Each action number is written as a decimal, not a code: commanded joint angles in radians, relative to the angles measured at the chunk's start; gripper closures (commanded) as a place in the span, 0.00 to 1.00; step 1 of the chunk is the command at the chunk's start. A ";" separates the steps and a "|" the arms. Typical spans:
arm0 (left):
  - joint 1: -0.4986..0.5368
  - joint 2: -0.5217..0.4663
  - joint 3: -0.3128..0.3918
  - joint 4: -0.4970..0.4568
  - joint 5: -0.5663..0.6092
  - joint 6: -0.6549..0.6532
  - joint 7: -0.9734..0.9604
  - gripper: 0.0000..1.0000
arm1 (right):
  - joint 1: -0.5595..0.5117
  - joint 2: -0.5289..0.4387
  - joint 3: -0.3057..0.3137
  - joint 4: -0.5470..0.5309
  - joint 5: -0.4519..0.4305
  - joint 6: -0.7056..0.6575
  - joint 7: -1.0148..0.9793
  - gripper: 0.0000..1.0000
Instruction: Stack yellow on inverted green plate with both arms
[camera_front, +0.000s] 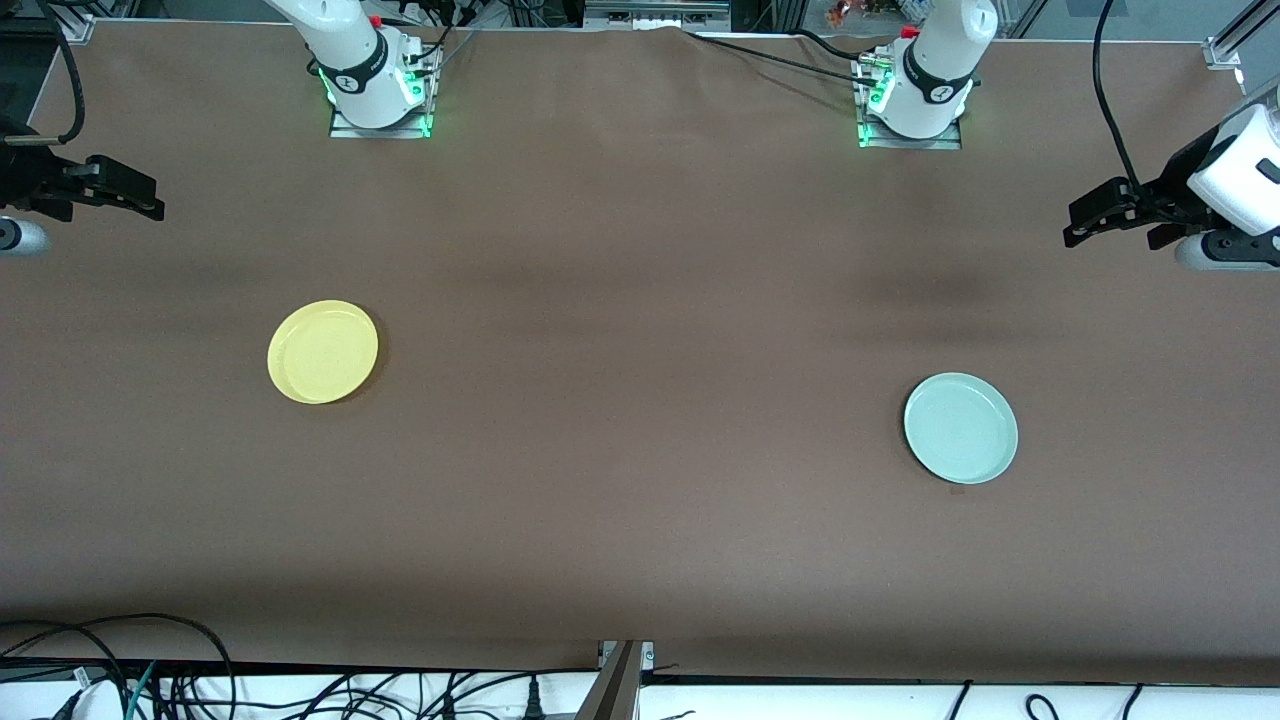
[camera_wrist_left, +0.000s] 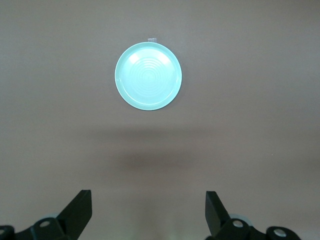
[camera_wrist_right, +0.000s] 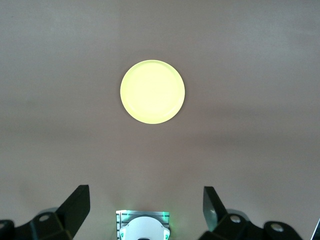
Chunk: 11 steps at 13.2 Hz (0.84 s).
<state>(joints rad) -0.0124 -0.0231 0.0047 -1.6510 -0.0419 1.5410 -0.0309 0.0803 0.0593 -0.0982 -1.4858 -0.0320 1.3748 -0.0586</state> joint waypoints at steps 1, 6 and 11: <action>0.009 -0.040 -0.017 -0.035 0.006 0.002 0.025 0.00 | -0.007 -0.004 -0.002 -0.001 0.018 0.006 -0.009 0.00; 0.008 0.008 -0.015 0.039 0.008 0.004 0.023 0.00 | -0.007 -0.006 -0.002 -0.001 0.018 0.006 -0.009 0.00; 0.017 0.009 -0.018 0.046 0.010 0.002 0.022 0.00 | -0.008 -0.006 -0.002 -0.001 0.018 0.006 -0.009 0.00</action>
<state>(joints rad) 0.0001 -0.0250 -0.0005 -1.6358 -0.0413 1.5484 -0.0264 0.0803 0.0593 -0.1012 -1.4858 -0.0315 1.3748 -0.0586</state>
